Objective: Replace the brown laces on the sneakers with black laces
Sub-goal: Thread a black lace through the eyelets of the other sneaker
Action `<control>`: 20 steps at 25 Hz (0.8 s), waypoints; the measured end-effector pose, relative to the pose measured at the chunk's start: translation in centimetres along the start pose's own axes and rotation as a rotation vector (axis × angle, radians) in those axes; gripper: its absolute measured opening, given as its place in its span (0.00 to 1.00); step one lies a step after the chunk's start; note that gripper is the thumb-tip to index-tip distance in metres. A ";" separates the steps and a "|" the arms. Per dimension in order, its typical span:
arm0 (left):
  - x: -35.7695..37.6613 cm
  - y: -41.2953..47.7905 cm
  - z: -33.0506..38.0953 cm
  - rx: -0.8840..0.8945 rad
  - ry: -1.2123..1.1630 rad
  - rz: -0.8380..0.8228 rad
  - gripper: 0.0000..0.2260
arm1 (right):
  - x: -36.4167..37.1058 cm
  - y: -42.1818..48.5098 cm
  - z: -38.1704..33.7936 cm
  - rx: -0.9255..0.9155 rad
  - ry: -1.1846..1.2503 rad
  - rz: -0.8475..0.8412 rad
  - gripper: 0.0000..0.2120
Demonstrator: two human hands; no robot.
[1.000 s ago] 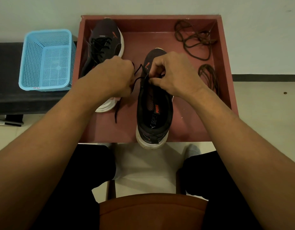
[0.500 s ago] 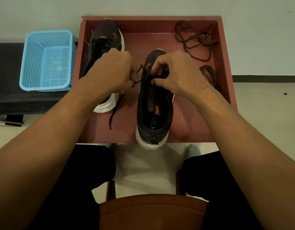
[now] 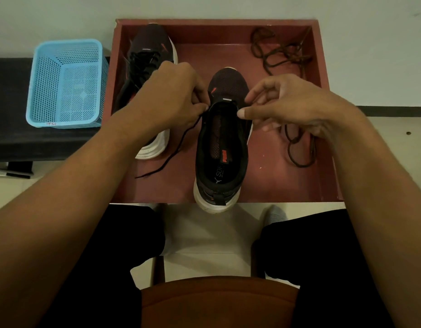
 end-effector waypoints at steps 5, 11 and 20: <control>-0.2 0.0 -0.2 -0.026 0.059 -0.086 0.03 | 1.4 0.0 -0.4 0.066 0.062 -0.077 0.26; 0.7 -0.4 -1.7 -0.183 0.328 -0.420 0.03 | 1.3 0.1 -0.5 0.077 0.128 -0.025 0.21; -0.3 -0.1 0.3 -0.009 -0.067 -0.081 0.04 | 1.2 0.2 -0.5 0.058 0.094 -0.029 0.18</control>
Point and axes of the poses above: each hand's wrist, its own y-axis towards the middle knuckle, its own x-axis out of the palm, z = x × y, the point moved 2 cm from there along y, towards the middle knuckle, and after that the axes turned 1 degree about x, right-handed, at the moved point
